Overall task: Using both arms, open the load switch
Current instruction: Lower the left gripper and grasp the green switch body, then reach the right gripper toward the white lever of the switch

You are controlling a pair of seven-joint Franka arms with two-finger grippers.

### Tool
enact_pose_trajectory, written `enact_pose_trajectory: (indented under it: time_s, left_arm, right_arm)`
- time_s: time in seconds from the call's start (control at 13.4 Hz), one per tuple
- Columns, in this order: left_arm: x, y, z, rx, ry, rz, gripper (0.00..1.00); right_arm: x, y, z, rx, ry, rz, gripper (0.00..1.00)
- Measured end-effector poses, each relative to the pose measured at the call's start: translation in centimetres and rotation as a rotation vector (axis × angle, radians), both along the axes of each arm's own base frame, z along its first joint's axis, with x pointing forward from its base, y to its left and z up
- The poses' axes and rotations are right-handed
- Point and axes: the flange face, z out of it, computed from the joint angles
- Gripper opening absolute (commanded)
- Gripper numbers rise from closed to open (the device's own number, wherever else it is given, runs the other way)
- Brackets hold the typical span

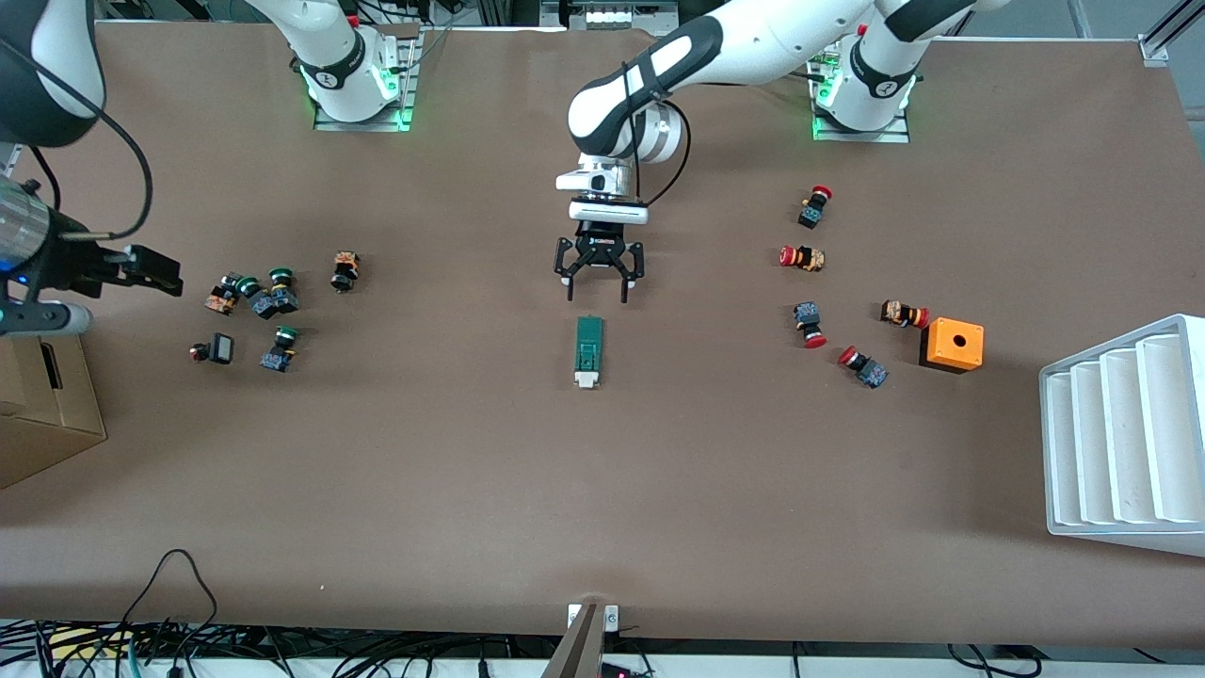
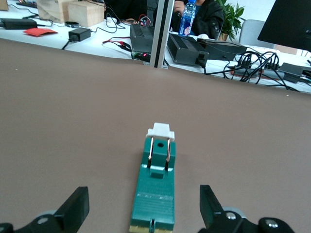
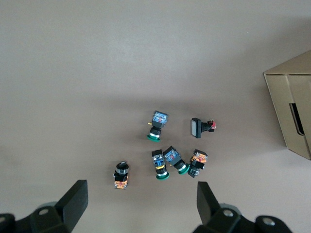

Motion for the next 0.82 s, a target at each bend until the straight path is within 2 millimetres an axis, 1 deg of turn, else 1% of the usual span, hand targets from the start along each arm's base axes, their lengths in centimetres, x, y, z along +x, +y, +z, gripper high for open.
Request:
enact_pose_trajectory:
  time_s: [0.22,0.45,0.67,0.75,0.82]
  left_arm:
    - [-0.3,-0.4,-3.0,0.035,-0.036,0.006,1.0]
    - [-1.1,-1.4,-5.5,0.043,-0.072,-0.001,1.0]
    - [-1.4,-1.7,-6.4,0.046,-0.089,0.006,1.0]
    - [-1.3,-1.7,-6.5,0.047,-0.093,0.005,0.99]
    - [-1.0,-1.6,-6.5,0.044,-0.102,0.0,0.94]
  right_arm:
    - [2.6,1.4,-2.2,0.037,0.008,-0.042,0.99]
    - [5.2,3.1,-4.3,0.083,0.01,-0.177,0.99]
    - [7.5,6.5,-6.2,0.13,0.018,-0.354,0.99]
    - [8.2,7.9,-6.8,0.137,0.017,-0.407,0.99]
    - [8.9,9.1,-7.4,0.142,0.014,-0.455,0.99]
